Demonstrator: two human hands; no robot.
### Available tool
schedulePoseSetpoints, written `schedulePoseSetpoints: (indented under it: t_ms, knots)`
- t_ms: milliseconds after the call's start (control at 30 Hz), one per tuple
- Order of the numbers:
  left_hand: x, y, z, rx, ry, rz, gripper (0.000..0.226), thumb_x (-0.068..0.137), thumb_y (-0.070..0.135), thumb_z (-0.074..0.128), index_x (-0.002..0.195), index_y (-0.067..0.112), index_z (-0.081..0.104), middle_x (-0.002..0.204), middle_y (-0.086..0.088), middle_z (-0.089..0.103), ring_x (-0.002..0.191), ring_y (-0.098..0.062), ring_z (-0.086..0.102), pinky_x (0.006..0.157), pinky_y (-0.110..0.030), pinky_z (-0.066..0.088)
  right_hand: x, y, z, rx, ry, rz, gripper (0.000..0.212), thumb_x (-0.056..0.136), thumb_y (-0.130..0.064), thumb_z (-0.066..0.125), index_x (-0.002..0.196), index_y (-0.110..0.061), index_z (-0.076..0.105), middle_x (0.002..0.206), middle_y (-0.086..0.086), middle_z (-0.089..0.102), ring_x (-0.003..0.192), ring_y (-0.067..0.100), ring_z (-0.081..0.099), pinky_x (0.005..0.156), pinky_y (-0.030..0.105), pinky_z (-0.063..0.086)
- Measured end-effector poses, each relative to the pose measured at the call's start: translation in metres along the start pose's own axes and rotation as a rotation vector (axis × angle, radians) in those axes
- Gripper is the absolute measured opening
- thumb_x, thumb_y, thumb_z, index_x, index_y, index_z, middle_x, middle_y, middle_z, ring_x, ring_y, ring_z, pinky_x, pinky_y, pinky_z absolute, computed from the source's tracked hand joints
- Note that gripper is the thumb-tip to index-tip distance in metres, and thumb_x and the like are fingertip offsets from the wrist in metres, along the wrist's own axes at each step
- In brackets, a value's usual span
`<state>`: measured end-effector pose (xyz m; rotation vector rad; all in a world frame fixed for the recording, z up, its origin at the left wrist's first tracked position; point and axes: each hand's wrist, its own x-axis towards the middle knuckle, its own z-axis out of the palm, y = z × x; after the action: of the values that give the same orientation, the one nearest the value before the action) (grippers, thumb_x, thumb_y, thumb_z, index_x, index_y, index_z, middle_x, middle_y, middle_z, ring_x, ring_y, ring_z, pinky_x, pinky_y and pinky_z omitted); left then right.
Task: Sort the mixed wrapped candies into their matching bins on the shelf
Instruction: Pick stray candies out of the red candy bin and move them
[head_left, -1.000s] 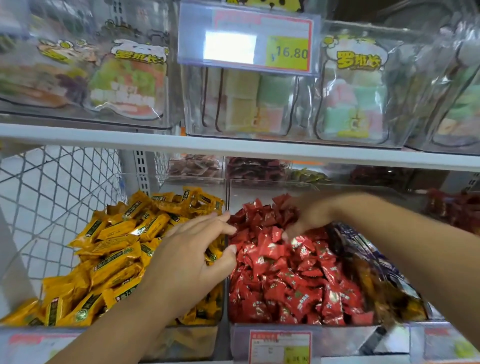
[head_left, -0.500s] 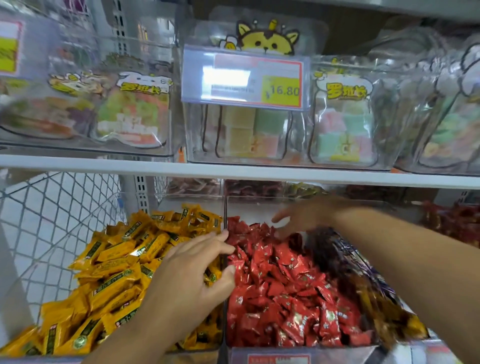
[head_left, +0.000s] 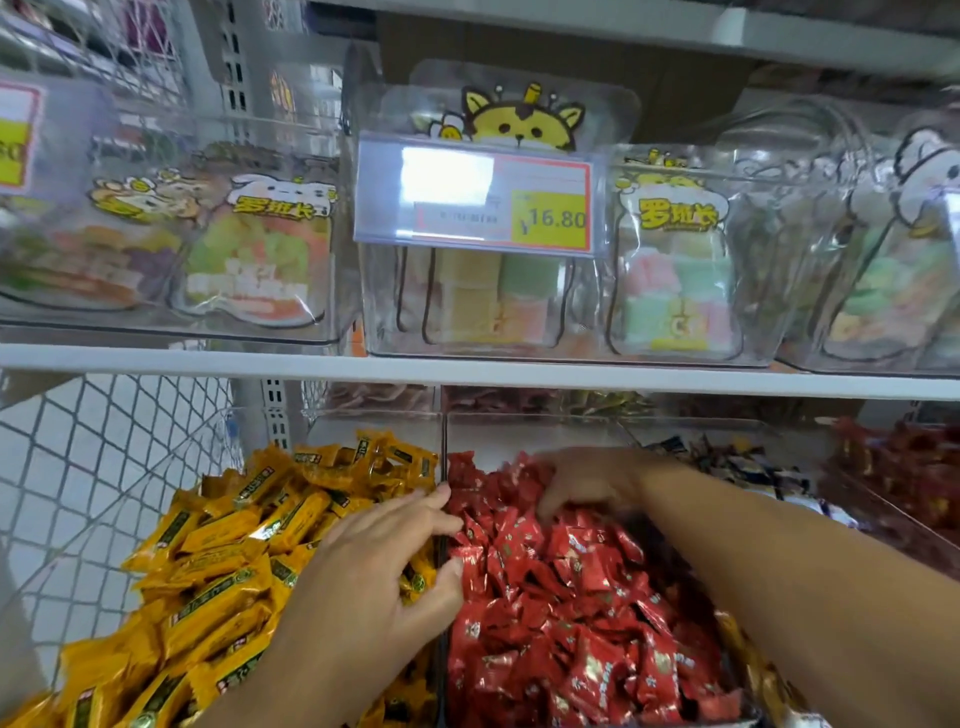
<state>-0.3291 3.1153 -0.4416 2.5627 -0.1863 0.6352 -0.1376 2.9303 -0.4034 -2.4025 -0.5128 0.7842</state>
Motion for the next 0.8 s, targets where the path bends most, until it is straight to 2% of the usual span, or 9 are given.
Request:
schedulePoseSetpoints:
  t_ms: [67, 133, 233, 367, 433, 500, 600, 667, 800]
  knots:
    - [-0.001, 0.000, 0.000, -0.014, 0.008, 0.001, 0.040, 0.072, 0.069, 0.023, 0.105, 0.062, 0.043, 0.128, 0.051, 0.026, 0.125, 0.028, 0.014, 0.103, -0.011, 0.010, -0.007, -0.011, -0.006, 0.185, 0.020, -0.117, 0.031, 0.077, 0.007, 0.068, 0.093, -0.018, 0.060, 0.085, 0.008, 0.064, 0.068, 0.020, 0.065, 0.057, 0.026, 0.054]
    - [-0.001, 0.000, 0.000, -0.005, 0.005, 0.004, 0.039, 0.072, 0.070, 0.021, 0.104, 0.063, 0.042, 0.128, 0.052, 0.024, 0.124, 0.028, 0.014, 0.103, -0.011, 0.009, -0.011, -0.019, -0.011, 0.266, -0.001, -0.190, 0.030, 0.075, 0.002, 0.073, 0.089, -0.023, 0.063, 0.093, 0.011, 0.064, 0.076, 0.026, 0.065, 0.060, 0.034, 0.052]
    - [-0.001, 0.001, -0.001, -0.007, 0.009, -0.003, 0.042, 0.072, 0.070, 0.020, 0.106, 0.062, 0.042, 0.128, 0.052, 0.023, 0.124, 0.028, 0.013, 0.103, -0.011, 0.009, -0.026, -0.032, -0.019, 0.226, -0.061, -0.156, 0.033, 0.081, -0.017, 0.075, 0.109, -0.031, 0.065, 0.117, 0.003, 0.063, 0.099, 0.026, 0.065, 0.068, 0.041, 0.057]
    - [-0.002, 0.001, -0.001, 0.002, 0.008, 0.000, 0.044, 0.073, 0.071, 0.019, 0.109, 0.061, 0.043, 0.128, 0.053, 0.021, 0.123, 0.030, 0.010, 0.106, -0.013, 0.011, -0.047, -0.037, -0.026, -0.147, 0.014, -0.105, 0.048, 0.081, -0.043, 0.072, 0.127, -0.042, 0.056, 0.134, -0.006, 0.054, 0.117, 0.023, 0.056, 0.090, 0.045, 0.055]
    - [-0.002, 0.001, -0.001, 0.008, 0.008, 0.000, 0.045, 0.073, 0.071, 0.019, 0.110, 0.061, 0.043, 0.129, 0.052, 0.022, 0.123, 0.030, 0.010, 0.105, -0.012, 0.011, -0.048, -0.031, -0.017, -0.274, -0.091, -0.022, 0.070, 0.075, -0.049, 0.076, 0.137, -0.044, 0.043, 0.148, -0.003, 0.040, 0.132, 0.028, 0.043, 0.097, 0.049, 0.049]
    - [-0.001, 0.000, 0.000, 0.004, 0.012, 0.000, 0.044, 0.074, 0.070, 0.021, 0.110, 0.060, 0.044, 0.130, 0.051, 0.024, 0.123, 0.030, 0.011, 0.104, -0.012, 0.010, -0.040, -0.025, 0.007, -0.431, -0.230, 0.082, 0.098, 0.073, -0.051, 0.076, 0.149, -0.044, 0.015, 0.160, -0.003, 0.012, 0.145, 0.030, 0.019, 0.111, 0.053, 0.031]
    - [-0.001, 0.000, 0.001, 0.010, 0.011, 0.003, 0.043, 0.075, 0.069, 0.021, 0.110, 0.060, 0.044, 0.131, 0.050, 0.024, 0.125, 0.029, 0.012, 0.102, -0.008, 0.009, -0.019, -0.018, 0.042, -0.706, -0.185, 0.113, 0.113, 0.076, -0.050, 0.074, 0.151, -0.033, -0.009, 0.161, 0.005, 0.000, 0.147, 0.030, 0.007, 0.118, 0.049, 0.018]
    - [-0.002, 0.000, 0.000, 0.011, 0.013, 0.008, 0.042, 0.075, 0.069, 0.021, 0.109, 0.060, 0.044, 0.131, 0.050, 0.024, 0.125, 0.030, 0.011, 0.101, -0.005, 0.008, -0.012, -0.016, 0.050, -0.666, -0.113, 0.064, 0.111, 0.075, -0.042, 0.077, 0.153, -0.029, -0.001, 0.160, 0.008, 0.009, 0.145, 0.031, 0.014, 0.117, 0.046, 0.020]
    - [-0.003, 0.000, 0.001, -0.003, 0.025, 0.008, 0.045, 0.075, 0.068, 0.022, 0.111, 0.058, 0.047, 0.133, 0.048, 0.027, 0.127, 0.027, 0.015, 0.104, -0.009, 0.010, -0.015, -0.010, 0.034, -0.471, 0.048, 0.021, 0.077, 0.075, -0.019, 0.077, 0.142, -0.022, 0.040, 0.139, 0.006, 0.051, 0.122, 0.025, 0.051, 0.102, 0.032, 0.042]
